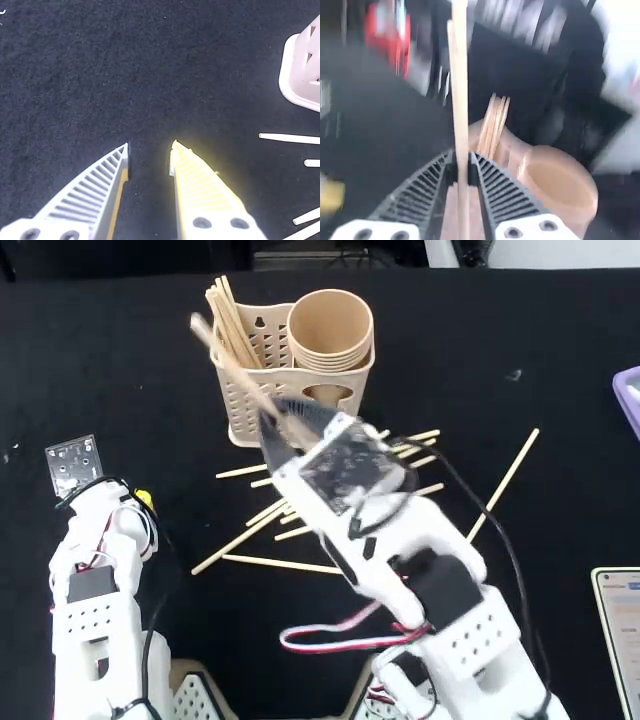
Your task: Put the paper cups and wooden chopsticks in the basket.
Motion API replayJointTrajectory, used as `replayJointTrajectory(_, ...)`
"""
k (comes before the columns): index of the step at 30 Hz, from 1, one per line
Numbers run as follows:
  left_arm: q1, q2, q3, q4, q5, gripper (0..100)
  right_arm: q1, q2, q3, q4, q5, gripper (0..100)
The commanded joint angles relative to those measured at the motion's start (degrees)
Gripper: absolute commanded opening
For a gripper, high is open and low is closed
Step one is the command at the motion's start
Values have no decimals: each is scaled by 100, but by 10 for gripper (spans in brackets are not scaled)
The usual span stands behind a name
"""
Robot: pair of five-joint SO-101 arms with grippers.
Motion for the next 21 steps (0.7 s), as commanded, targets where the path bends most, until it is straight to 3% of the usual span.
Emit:
replayJointTrajectory(1,-4,-88,-57,-97,-35,141,-62,585,-444,-1785,-132,11)
replayJointTrajectory(5,-4,-88,-84,-97,-35,141,-62,1516,-1262,-2549,-158,11)
replayJointTrajectory(16,-4,-88,-57,-97,-35,141,598,4110,-3547,-2620,-1512,11)
replayJointTrajectory(21,-4,-88,-57,-97,-35,141,800,4875,-3785,-2593,-1618,11)
